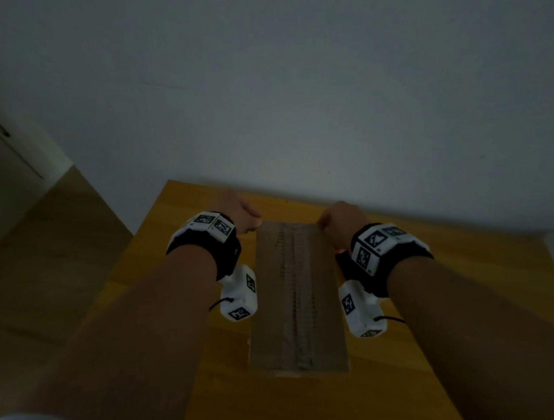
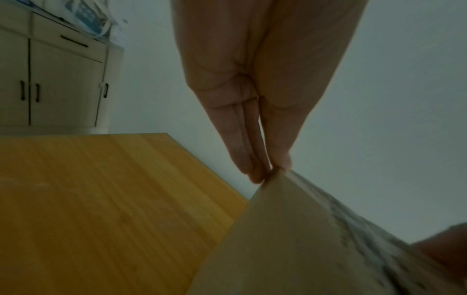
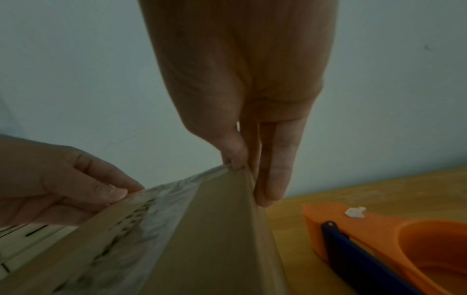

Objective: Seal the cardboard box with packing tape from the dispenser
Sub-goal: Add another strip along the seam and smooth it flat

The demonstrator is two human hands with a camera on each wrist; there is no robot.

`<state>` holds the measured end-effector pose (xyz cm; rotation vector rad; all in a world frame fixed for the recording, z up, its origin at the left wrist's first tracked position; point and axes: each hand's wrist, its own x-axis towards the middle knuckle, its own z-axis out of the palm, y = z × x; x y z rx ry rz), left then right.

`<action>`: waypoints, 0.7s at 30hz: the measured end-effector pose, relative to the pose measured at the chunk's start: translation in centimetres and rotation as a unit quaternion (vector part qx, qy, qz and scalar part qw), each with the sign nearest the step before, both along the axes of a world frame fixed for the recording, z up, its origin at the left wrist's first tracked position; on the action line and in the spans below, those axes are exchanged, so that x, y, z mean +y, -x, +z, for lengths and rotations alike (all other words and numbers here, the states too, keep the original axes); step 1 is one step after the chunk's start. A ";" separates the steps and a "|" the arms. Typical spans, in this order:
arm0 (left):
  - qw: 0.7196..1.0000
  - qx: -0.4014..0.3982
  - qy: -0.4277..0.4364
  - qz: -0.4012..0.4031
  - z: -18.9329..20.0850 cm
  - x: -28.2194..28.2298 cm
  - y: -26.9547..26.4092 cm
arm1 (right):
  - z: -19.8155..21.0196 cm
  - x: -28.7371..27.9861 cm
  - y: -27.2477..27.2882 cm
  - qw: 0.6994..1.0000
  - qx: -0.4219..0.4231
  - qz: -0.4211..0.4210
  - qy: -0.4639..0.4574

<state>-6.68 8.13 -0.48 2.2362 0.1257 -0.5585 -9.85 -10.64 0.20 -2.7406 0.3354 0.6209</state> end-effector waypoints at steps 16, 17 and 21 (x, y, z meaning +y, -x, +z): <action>0.970 0.141 -0.031 -0.195 1.1 -2.0 1.5 | 0.5 -3.0 2.5 0.993 0.070 -0.048 -0.084; 0.969 0.129 -0.044 -0.204 1.2 -2.1 1.5 | 0.5 -2.8 2.5 0.993 0.079 -0.032 -0.080; 0.968 0.149 -0.061 -0.194 1.5 -2.0 1.2 | 0.2 -2.2 2.6 0.996 0.078 -0.048 -0.023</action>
